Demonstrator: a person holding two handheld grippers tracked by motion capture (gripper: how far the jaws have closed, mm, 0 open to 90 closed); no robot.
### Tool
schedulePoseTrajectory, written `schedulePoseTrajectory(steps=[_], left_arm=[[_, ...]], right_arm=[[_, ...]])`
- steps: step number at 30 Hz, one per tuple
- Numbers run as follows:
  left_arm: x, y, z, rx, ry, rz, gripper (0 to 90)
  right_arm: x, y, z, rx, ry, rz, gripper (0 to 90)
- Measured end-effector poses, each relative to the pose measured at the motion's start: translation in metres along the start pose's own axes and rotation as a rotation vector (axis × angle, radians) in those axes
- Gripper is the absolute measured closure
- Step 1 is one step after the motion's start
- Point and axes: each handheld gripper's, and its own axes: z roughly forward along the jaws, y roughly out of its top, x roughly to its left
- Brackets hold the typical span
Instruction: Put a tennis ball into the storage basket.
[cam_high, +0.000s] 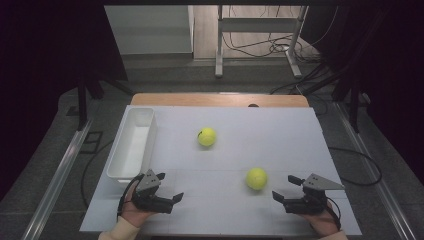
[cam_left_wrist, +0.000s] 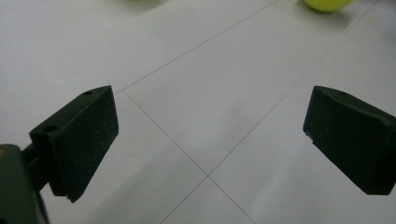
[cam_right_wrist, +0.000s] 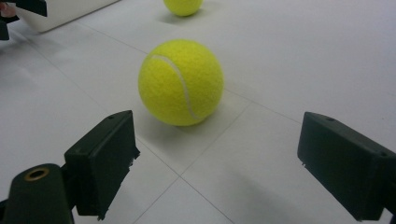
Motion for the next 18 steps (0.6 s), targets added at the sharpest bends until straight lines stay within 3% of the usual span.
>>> schedulePoseTrajectory(steps=[18], left_arm=[[-0.0014, 0.0007, -0.0020, -0.006, -0.002, -0.005, 4.0]], right_arm=[[0.0004, 0.0000, 0.0020, 0.015, -0.005, -0.011, 12.2]])
